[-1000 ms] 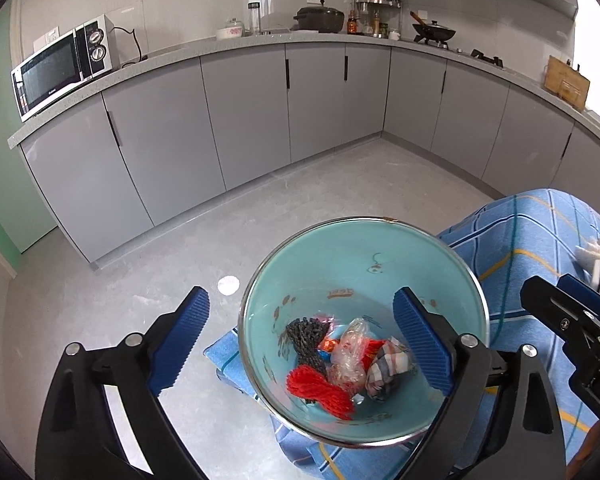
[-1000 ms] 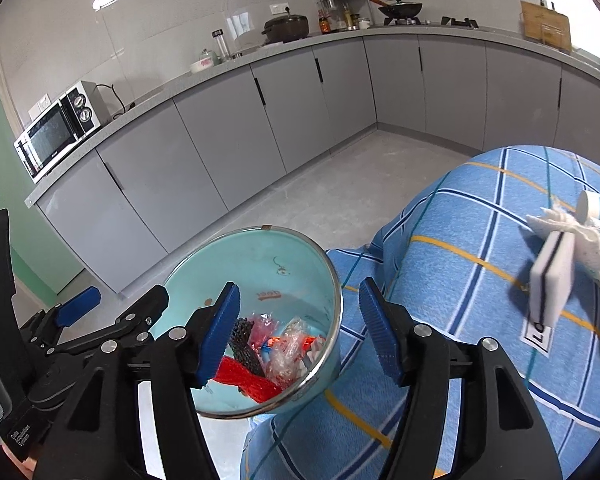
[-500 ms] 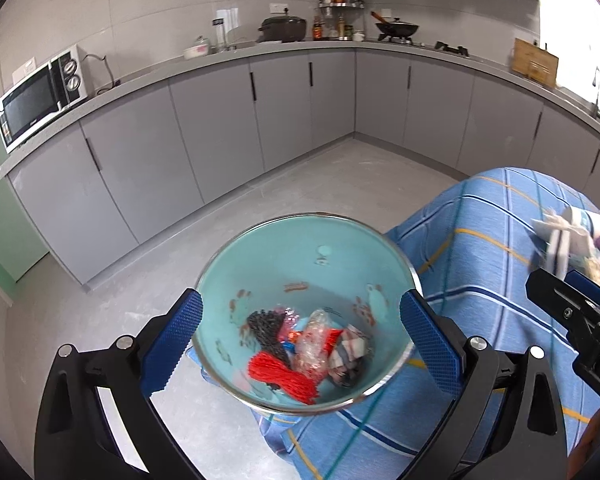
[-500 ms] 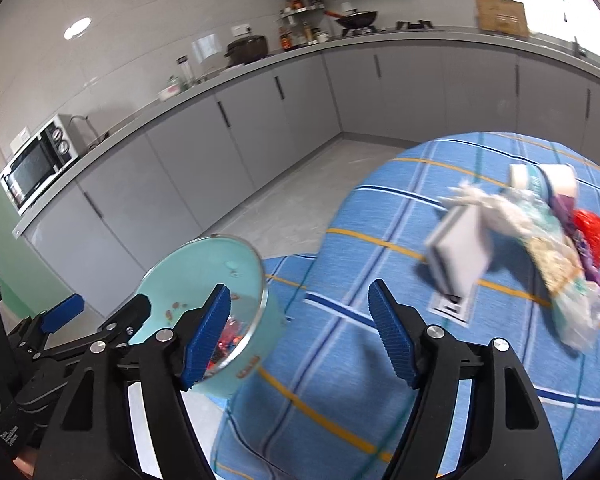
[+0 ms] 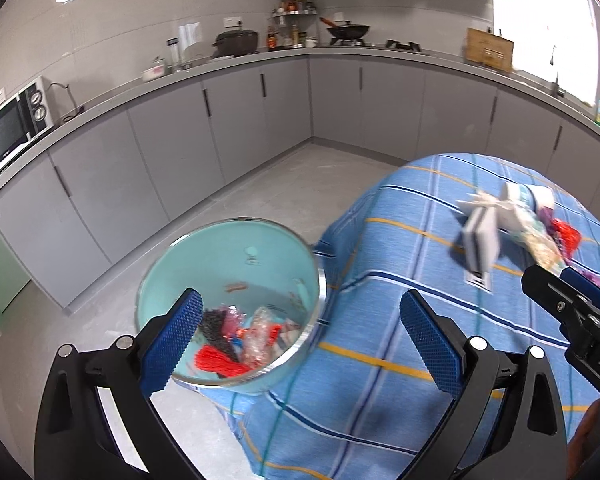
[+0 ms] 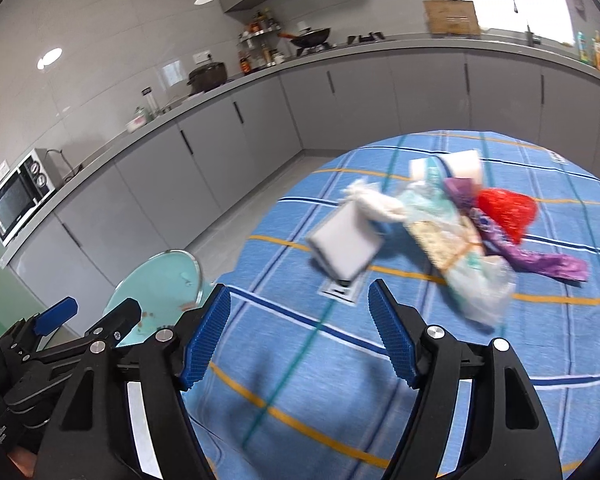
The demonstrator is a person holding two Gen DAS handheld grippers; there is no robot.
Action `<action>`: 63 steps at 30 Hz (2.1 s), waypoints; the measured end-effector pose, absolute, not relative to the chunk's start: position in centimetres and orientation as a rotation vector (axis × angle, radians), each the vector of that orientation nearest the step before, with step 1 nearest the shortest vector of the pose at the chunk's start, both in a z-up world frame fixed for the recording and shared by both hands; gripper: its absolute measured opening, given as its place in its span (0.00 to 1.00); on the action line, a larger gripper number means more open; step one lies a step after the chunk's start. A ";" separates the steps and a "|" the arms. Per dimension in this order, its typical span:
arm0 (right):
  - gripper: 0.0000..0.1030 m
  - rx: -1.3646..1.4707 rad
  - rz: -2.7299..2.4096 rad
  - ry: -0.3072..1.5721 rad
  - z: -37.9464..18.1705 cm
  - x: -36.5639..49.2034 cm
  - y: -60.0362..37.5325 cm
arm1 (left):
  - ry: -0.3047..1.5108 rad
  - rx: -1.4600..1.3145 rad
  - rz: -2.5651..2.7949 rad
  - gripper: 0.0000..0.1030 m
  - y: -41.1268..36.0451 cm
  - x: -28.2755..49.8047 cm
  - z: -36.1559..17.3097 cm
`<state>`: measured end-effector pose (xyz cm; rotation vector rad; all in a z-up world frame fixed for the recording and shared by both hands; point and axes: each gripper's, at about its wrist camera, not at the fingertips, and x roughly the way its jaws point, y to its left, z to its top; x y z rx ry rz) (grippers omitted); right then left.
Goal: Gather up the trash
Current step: 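Move both open tools back over the table, then grasp the clear printed bag with the right tool while the left tool grasps the white sponge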
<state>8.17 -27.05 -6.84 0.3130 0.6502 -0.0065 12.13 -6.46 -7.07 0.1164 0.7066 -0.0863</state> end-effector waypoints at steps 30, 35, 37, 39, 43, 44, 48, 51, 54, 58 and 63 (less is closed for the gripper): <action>0.69 0.372 -0.209 0.702 -9.7 6.3 -39.3 | 0.745 0.186 -0.364 0.93 -17.4 13.8 -10.2; 0.69 0.371 -0.185 0.741 -10.3 9.5 -39.8 | 0.740 0.181 -0.407 0.87 -18.7 16.8 -10.2; 0.69 0.378 -0.172 0.761 -10.7 10.5 -39.9 | 0.737 0.182 -0.420 0.86 -19.2 17.7 -10.2; 0.69 0.381 -0.161 0.785 -11.4 11.3 -40.1 | 0.742 0.178 -0.435 0.86 -19.7 18.7 -10.4; 0.68 0.383 -0.139 0.816 -12.1 12.4 -40.0 | 0.759 0.180 -0.461 0.84 -21.0 20.3 -11.2; 0.66 0.384 -0.134 0.821 -12.3 12.6 -40.0 | 0.768 0.180 -0.464 0.78 -21.3 20.7 -11.4; 0.50 0.392 -0.116 0.843 -12.9 12.9 -39.9 | 0.811 0.151 -0.496 0.65 -22.0 21.7 -12.4; 0.41 0.408 -0.109 0.847 -13.1 12.8 -40.0 | 0.822 0.152 -0.507 0.49 -22.4 21.9 -12.7; 0.35 0.404 -0.101 0.845 -13.0 12.4 -40.0 | 0.835 0.135 -0.521 0.40 -22.3 21.8 -13.1; 0.32 0.427 -0.097 0.831 -12.6 11.1 -39.9 | 0.830 0.130 -0.534 0.36 -22.0 20.9 -12.9; 0.31 0.455 -0.095 0.789 -11.4 9.2 -39.4 | 0.796 0.130 -0.537 0.36 -20.6 18.6 -11.6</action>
